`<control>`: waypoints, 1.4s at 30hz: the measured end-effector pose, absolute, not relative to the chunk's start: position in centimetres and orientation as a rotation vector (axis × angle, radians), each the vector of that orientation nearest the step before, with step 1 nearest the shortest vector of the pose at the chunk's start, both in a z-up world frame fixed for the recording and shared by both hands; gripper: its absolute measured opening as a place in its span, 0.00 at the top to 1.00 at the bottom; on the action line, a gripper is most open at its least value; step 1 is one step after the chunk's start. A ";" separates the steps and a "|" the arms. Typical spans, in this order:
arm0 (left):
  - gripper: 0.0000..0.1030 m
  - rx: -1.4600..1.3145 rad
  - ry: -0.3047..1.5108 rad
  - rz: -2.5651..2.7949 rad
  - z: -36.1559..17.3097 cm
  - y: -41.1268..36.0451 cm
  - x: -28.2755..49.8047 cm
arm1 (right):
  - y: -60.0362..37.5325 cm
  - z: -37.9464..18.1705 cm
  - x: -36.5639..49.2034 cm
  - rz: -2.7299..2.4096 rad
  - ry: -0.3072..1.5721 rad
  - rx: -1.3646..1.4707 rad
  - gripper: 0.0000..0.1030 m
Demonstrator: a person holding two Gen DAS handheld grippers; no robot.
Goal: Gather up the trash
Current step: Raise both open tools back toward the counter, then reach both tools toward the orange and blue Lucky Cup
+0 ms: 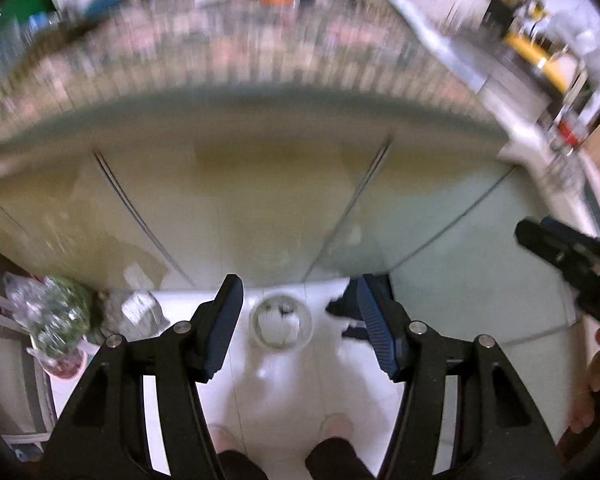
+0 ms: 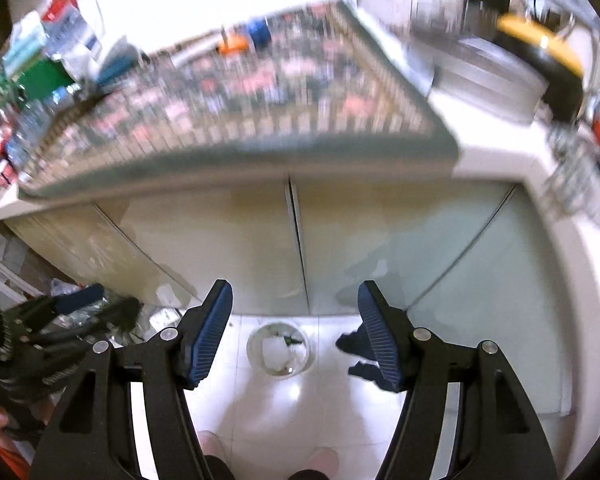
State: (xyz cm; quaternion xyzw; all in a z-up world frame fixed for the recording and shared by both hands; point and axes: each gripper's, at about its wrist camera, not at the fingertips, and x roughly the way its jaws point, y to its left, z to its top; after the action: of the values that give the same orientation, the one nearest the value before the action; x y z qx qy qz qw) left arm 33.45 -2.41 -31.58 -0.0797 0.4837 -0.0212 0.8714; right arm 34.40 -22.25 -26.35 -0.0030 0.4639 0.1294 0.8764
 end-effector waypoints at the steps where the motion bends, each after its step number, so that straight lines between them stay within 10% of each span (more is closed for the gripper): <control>1: 0.43 -0.162 0.975 -0.037 -29.1 -2.7 33.0 | -22.5 -24.6 34.1 0.279 0.949 -0.008 0.40; 15: 0.42 -0.144 0.683 0.072 -10.3 -5.2 28.7 | -24.9 -7.6 31.3 0.362 0.641 -0.047 0.24; 18: 0.22 -0.131 0.654 0.092 -8.6 -4.9 29.1 | -24.5 -6.1 31.6 0.365 0.597 -0.047 0.21; 42: 0.13 -0.137 0.675 -0.011 -8.5 13.4 56.1 | -13.7 -8.1 53.0 0.168 0.680 0.028 0.17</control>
State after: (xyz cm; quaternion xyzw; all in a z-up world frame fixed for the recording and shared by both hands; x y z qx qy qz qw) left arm 56.10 13.43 -8.52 -0.0672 0.3308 -0.0055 0.9413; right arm 53.04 -13.73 -8.08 0.0139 0.3333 0.0823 0.9391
